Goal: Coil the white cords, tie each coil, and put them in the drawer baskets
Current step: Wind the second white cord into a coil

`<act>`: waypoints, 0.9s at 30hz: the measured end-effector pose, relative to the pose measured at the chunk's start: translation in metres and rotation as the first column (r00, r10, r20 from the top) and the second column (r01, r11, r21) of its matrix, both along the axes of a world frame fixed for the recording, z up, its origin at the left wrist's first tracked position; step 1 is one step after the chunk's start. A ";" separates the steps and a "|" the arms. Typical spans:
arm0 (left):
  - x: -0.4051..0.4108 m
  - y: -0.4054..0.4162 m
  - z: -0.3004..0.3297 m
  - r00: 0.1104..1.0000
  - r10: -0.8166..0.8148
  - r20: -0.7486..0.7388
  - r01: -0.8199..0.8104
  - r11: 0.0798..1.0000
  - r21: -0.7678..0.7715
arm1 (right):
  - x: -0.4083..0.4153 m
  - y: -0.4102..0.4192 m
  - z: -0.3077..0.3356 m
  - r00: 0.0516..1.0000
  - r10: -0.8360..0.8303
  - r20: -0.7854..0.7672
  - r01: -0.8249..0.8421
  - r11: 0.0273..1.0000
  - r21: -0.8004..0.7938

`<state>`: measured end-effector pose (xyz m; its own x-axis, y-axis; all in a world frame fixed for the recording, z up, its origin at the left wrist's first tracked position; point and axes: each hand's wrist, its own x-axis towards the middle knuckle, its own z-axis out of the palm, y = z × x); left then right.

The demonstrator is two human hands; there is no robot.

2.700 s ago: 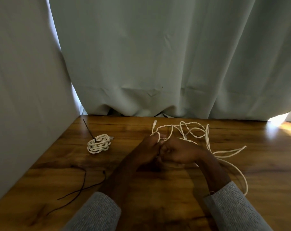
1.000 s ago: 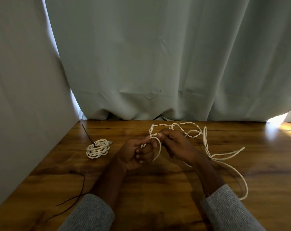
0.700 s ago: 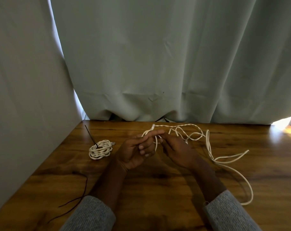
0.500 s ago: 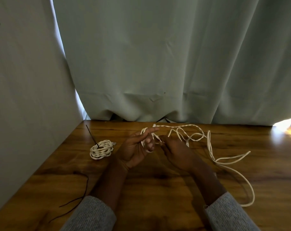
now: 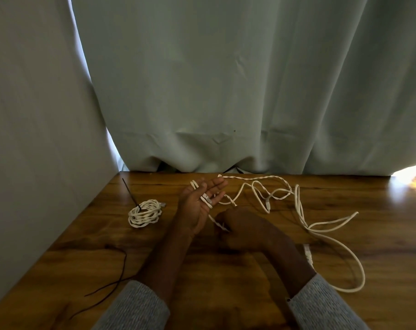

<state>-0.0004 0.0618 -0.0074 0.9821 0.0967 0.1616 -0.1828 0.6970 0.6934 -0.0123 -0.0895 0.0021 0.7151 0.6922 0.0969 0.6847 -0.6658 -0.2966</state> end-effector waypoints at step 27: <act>-0.026 0.013 0.004 0.708 -0.633 -0.312 0.690 0.528 0.495 | 0.018 -0.028 0.012 0.984 0.133 0.122 -0.180 0.792 0.584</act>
<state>-0.0261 0.0749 -0.0034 0.7384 -0.6623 -0.1271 0.2479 0.0913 0.9645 0.0055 -0.1177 0.0140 0.5770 0.5855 0.5694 0.7988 -0.2593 -0.5429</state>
